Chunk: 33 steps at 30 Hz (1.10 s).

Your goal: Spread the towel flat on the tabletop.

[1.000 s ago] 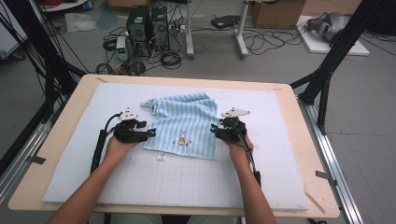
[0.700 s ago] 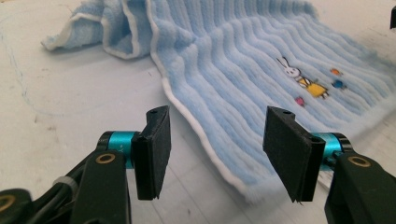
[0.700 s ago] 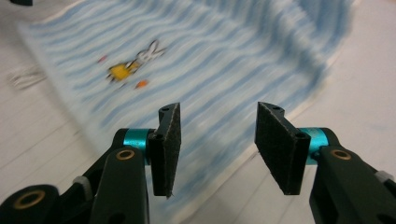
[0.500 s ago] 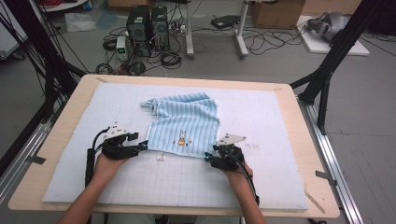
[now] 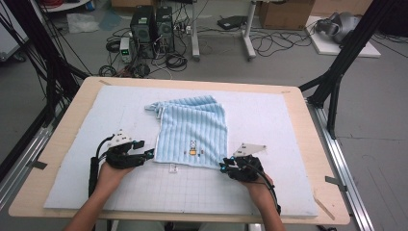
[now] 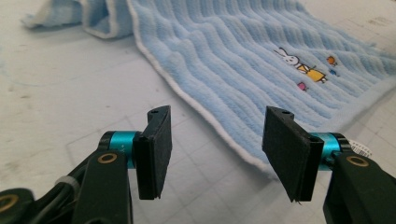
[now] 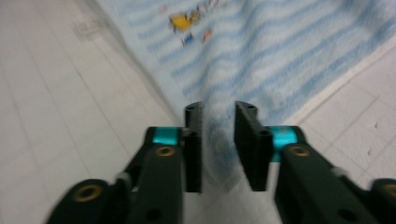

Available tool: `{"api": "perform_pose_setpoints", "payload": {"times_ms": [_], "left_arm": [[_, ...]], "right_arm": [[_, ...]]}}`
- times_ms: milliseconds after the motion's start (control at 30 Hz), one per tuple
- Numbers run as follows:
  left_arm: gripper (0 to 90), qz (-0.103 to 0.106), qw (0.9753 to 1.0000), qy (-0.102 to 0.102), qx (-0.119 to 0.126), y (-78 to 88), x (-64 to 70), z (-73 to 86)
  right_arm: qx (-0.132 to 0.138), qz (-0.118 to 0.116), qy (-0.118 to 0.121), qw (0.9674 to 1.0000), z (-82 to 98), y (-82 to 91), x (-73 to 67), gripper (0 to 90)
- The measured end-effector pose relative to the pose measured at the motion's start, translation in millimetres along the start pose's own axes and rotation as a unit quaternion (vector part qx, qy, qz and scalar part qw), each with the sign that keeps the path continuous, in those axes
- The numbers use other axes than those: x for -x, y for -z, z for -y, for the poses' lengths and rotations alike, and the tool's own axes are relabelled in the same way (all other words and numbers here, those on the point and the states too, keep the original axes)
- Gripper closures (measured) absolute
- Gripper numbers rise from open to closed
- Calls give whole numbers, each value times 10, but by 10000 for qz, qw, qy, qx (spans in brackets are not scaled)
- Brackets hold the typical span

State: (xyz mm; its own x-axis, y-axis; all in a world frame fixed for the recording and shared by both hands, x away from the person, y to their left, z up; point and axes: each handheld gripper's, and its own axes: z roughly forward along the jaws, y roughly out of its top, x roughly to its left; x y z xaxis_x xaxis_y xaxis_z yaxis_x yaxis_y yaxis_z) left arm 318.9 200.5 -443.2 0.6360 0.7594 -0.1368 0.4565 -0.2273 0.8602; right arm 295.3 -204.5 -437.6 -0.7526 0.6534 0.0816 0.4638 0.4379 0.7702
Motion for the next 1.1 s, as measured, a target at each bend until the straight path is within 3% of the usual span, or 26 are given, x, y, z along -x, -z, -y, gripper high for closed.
{"api": "perform_pose_setpoints", "payload": {"times_ms": [100,200,267,367,433,500,600,700,933,1100], "left_arm": [[429,130,9998,-6,-156,-91,47,-2],[446,130,9992,-105,-373,-170,94,-5],[473,124,9975,-325,-613,-219,128,-20],[584,-12,9956,-592,-725,-241,192,-22],[708,49,9959,-566,-700,-226,183,-16],[842,97,9958,-597,-690,-211,184,-7],[858,177,9961,-507,-695,-169,183,18],[860,297,9960,-453,-708,-90,173,61],[860,553,9955,-427,-640,125,236,191],[860,705,9932,-602,-700,247,334,282]], "right_arm": [[270,244,-143,9992,-39,58,52,533],[393,423,-324,9978,-53,60,109,489],[365,561,-319,9972,-60,24,126,481],[285,609,-408,9969,-74,-54,144,483],[191,630,-418,9970,-86,-106,146,502],[97,591,-391,9974,-92,-143,141,552],[-224,479,-442,9976,-79,-199,131,666],[-271,458,-327,9980,-76,-189,105,830],[-402,105,-146,9990,-37,-137,-7,868],[-457,-67,-87,9989,23,-65,-91,868]]}}
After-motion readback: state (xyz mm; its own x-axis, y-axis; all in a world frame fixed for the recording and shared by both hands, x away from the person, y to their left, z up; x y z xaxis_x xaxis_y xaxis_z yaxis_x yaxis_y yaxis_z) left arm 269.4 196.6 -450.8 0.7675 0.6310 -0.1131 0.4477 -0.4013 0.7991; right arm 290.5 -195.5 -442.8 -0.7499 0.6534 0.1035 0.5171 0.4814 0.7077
